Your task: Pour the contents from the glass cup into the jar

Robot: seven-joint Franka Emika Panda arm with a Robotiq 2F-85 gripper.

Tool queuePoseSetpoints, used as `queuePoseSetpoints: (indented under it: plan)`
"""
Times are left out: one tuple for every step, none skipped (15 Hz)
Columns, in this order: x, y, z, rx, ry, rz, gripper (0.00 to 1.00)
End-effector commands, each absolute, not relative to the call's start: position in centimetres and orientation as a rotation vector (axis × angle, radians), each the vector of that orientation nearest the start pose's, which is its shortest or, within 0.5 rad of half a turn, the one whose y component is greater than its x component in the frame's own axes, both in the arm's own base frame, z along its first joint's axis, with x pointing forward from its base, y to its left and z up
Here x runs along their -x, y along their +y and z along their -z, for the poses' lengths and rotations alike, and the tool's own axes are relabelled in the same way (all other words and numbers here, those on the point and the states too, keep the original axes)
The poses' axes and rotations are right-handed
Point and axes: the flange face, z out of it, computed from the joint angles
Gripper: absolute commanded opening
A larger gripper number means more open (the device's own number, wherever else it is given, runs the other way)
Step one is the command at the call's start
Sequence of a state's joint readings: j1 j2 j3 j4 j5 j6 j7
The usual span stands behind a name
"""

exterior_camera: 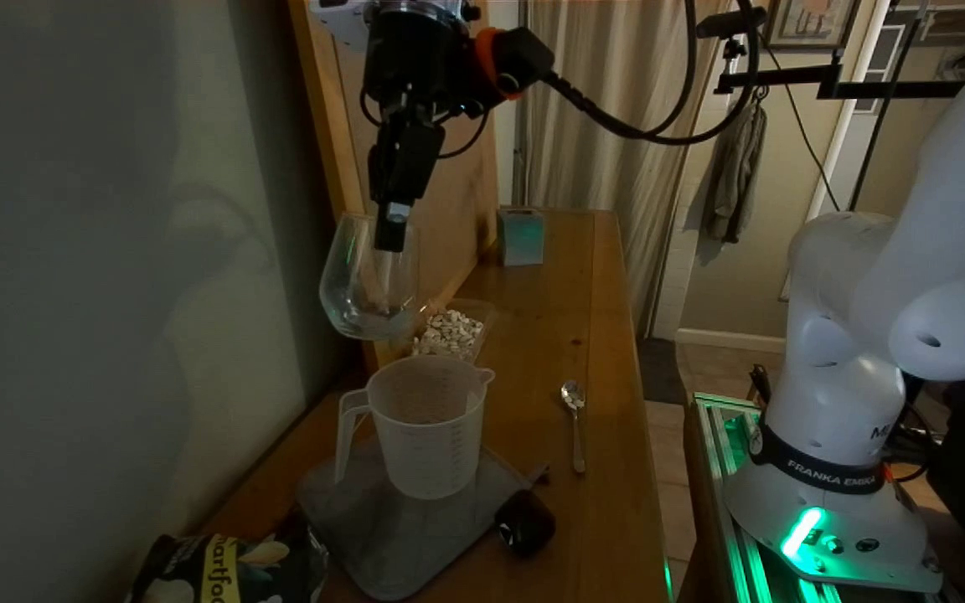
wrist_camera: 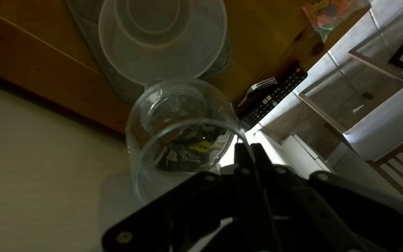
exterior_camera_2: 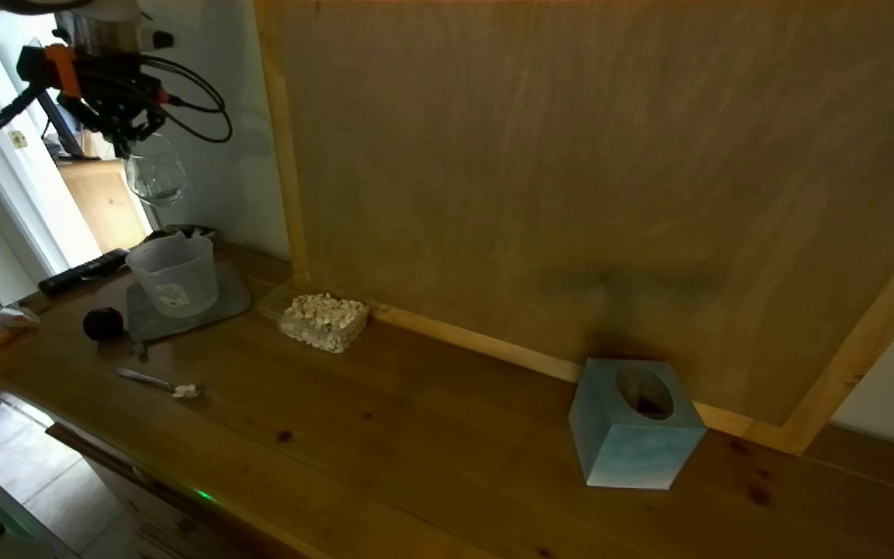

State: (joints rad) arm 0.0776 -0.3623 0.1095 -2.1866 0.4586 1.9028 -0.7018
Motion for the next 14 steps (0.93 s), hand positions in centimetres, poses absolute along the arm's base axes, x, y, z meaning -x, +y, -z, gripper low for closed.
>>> queuePoseSetpoints:
  plan:
    - [-44.1, 12.2, -54.7, 2.574, -1.009, 0.249, 0.04]
    - [-44.1, 12.2, -54.7, 2.574, -1.008, 0.248, 0.04]
    - [-44.1, 12.1, -54.6, 2.575, -1.007, 0.247, 0.01]
    - [-44.0, 11.6, -54.8, 2.636, -0.970, 0.247, 0.01]
    - [-43.6, 11.0, -55.0, 2.694, -0.934, 0.242, 0.01]
    - [-43.5, 10.5, -55.2, 2.739, -0.905, 0.228, 0.01]
    - [-43.2, 9.9, -55.5, 2.784, -0.874, 0.228, 0.01]
    - [-43.1, 9.5, -55.7, 2.818, -0.847, 0.215, 0.01]
    - [-42.9, 8.9, -55.7, 2.853, -0.802, 0.192, 0.01]
    - [-42.8, 8.4, -55.6, 2.889, -0.757, 0.175, 0.01]
    - [-42.7, 7.7, -55.3, 2.917, -0.707, 0.138, 0.01]
    - [-42.5, 7.3, -55.1, 2.927, -0.669, 0.108, 0.01]
    - [-42.3, 6.6, -54.8, 2.948, -0.619, 0.080, 0.01]
    - [-42.1, 5.9, -54.6, 2.955, -0.572, 0.058, 0.01]
